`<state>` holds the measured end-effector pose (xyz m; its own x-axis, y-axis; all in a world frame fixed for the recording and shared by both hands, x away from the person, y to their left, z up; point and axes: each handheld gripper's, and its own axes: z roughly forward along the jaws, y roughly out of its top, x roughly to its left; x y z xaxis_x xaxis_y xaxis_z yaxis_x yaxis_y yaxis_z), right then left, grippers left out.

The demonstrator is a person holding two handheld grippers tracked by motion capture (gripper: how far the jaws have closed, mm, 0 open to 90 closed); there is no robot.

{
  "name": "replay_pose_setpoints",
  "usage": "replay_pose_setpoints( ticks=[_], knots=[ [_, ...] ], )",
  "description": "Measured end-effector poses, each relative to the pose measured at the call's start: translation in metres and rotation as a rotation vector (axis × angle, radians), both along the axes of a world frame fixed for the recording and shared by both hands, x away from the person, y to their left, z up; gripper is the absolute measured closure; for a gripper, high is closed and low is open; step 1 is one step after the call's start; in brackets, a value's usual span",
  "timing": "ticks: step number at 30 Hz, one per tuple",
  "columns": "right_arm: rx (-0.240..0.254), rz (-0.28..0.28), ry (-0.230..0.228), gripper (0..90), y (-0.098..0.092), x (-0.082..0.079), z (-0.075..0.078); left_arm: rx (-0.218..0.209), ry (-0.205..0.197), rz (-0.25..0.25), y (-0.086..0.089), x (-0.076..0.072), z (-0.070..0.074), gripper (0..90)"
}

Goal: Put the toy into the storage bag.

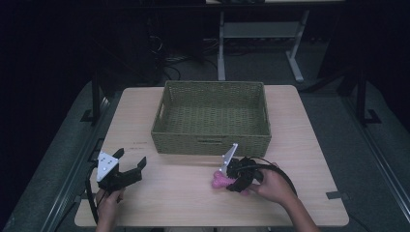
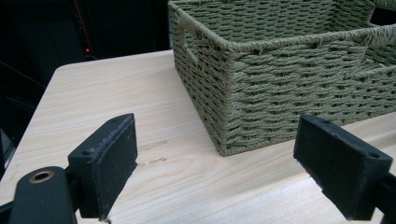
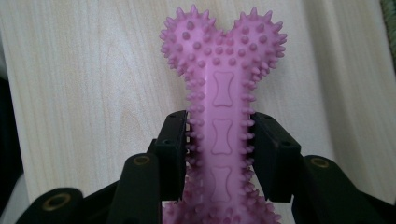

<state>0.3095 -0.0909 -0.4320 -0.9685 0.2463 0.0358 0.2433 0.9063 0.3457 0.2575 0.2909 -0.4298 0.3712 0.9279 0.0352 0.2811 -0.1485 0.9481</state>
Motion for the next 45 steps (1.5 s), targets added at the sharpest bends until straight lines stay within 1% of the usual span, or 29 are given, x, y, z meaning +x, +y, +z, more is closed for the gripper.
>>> replay_pose_setpoints(
  ticks=[5,6,7,8,11,15,16,17,19,22,25,26,27,29,30,31,32,34,36,37,40,42,43,45],
  knots=[
    [0.005,0.008,-0.015,57.3,-0.001,0.001,0.012,-0.007,0.006,-0.002,-0.001,0.0,0.0,13.0],
    [0.005,0.008,-0.015,57.3,-0.001,0.001,0.012,-0.007,0.006,-0.002,-0.001,0.0,0.0,13.0],
    [0.015,0.019,-0.021,57.4,-0.001,0.001,0.018,0.0,0.006,-0.006,-0.002,0.0,0.0,13.0],
    [0.018,0.022,-0.024,57.4,-0.001,0.001,0.02,0.003,0.002,-0.005,-0.002,0.0,0.0,13.0],
    [0.026,0.033,-0.031,57.4,0.001,0.002,0.029,-0.007,0.005,-0.001,-0.001,0.0,0.0,13.0],
    [0.041,0.044,-0.036,57.4,0.003,0.004,0.041,-0.007,0.004,0.0,0.0,0.0,0.0,13.0],
    [0.041,0.044,-0.036,57.4,0.003,0.004,0.041,-0.007,0.004,0.0,0.0,0.0,0.0,13.0],
    [0.051,0.051,-0.032,57.3,0.003,0.006,0.047,-0.012,0.004,0.002,0.0,0.0,0.0,13.0],
    [0.053,0.05,-0.031,57.3,0.003,0.006,0.048,-0.007,0.002,0.0,0.0,0.0,0.0,13.0],
    [0.061,0.056,-0.027,57.4,0.002,0.011,0.057,-0.006,0.003,0.001,0.0,0.0,0.0,13.0],
    [0.081,0.053,-0.022,57.3,0.0,0.015,0.065,-0.009,0.005,0.001,0.0,0.001,0.0,13.0],
    [0.081,0.053,-0.022,57.3,0.0,0.015,0.065,-0.009,0.005,0.001,0.0,0.001,0.0,13.0],
    [0.09,0.054,-0.021,57.4,-0.001,0.018,0.07,-0.005,0.002,0.003,0.0,0.001,0.0,13.0],
    [0.095,0.057,-0.022,57.4,-0.001,0.02,0.075,-0.005,0.001,0.003,0.0,0.0,0.0,13.0],
    [0.095,0.057,-0.022,57.4,-0.001,0.02,0.075,-0.005,0.001,0.003,0.0,0.0,0.0,13.0],
    [0.097,0.056,-0.02,57.4,-0.002,0.022,0.081,-0.003,0.002,0.005,0.001,0.0,0.0,13.0],
    [0.101,0.061,-0.021,57.3,-0.002,0.024,0.083,-0.005,0.0,0.005,0.001,0.0,0.0,13.0],
    [0.108,0.06,-0.011,57.4,-0.004,0.026,0.088,-0.01,0.001,0.008,0.002,0.0,0.0,13.0],
    [0.116,0.061,-0.005,57.4,-0.004,0.028,0.09,-0.012,0.003,0.009,0.002,0.0,0.0,13.0],
    [0.124,0.059,-0.001,57.4,-0.006,0.032,0.094,-0.011,0.003,0.009,0.002,0.0,0.0,13.0],
    [0.13,0.058,0.0,57.4,-0.008,0.035,0.098,-0.003,0.005,0.008,0.001,0.001,0.0,13.0],
    [0.131,0.059,0.004,57.5,-0.009,0.036,0.1,-0.006,0.006,0.009,0.001,0.001,0.0,13.0],
    [0.134,0.056,0.005,57.5,-0.01,0.038,0.104,-0.012,0.005,0.008,0.0,0.002,-0.001,13.0],
    [0.14,0.063,0.005,57.5,-0.01,0.041,0.106,-0.008,0.006,0.008,0.0,0.002,-0.001,13.0]
  ],
)
